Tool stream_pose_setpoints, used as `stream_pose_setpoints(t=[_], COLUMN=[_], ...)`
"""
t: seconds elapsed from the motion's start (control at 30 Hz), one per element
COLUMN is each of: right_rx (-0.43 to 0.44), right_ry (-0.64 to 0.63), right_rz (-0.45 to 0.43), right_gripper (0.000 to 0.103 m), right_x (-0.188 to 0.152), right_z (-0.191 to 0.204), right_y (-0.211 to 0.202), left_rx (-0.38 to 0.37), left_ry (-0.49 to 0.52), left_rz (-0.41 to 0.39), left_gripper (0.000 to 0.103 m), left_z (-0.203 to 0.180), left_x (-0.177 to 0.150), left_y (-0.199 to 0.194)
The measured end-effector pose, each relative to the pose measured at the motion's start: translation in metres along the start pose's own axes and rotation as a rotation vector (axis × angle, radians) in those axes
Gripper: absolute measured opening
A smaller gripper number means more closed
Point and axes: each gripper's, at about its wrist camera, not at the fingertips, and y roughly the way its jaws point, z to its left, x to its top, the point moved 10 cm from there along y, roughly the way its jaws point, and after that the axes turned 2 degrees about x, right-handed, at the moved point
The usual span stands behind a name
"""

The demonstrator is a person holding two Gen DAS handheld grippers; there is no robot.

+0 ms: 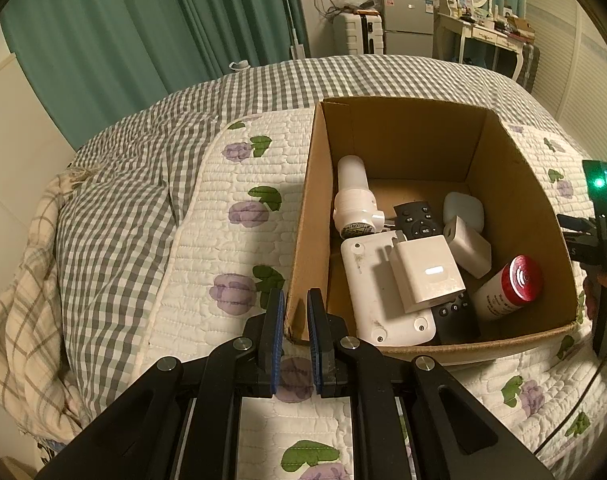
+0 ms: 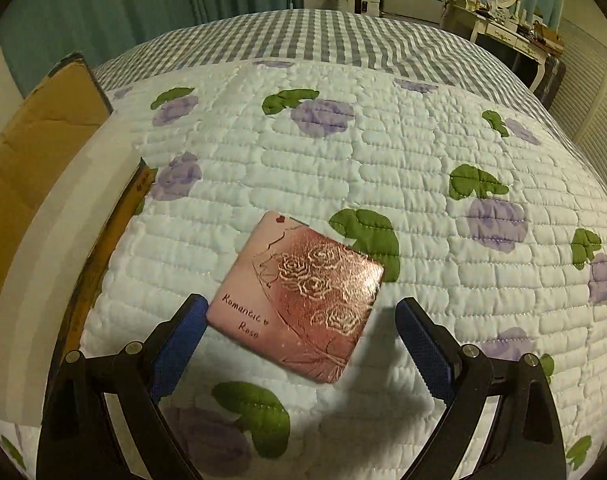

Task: Organize rigid objects
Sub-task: 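Grasp the pink rose-patterned case with the right gripper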

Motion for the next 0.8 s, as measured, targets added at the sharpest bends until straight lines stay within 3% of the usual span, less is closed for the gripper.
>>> stream_pose_setpoints(t=[0.23, 0.3, 0.53, 0.8], right_rx=[-0.001, 0.007, -0.006, -0.016], right_ry=[0.007, 0.004, -0.006, 0.022], right_rz=[-0.007, -0.012, -0.045, -0.067], right_gripper=[0.094, 0.089, 0.080, 0.078], right_x=[0.012, 0.012, 0.013, 0.004], right_z=[-0.002, -0.001, 0.001, -0.006], right_y=[0.015, 0.014, 0.005, -0.011], left_rx=[-0.001, -0.001, -0.002, -0.003], left_ry=[0.001, 0.000, 0.001, 0.006], left_rz=[0.000, -0.001, 0.000, -0.003], left_gripper=[0.011, 0.011, 0.011, 0.011], left_z=[0.000, 0.000, -0.001, -0.002], left_x=[0.000, 0.000, 0.000, -0.001], left_y=[0.000, 0.001, 0.001, 0.001])
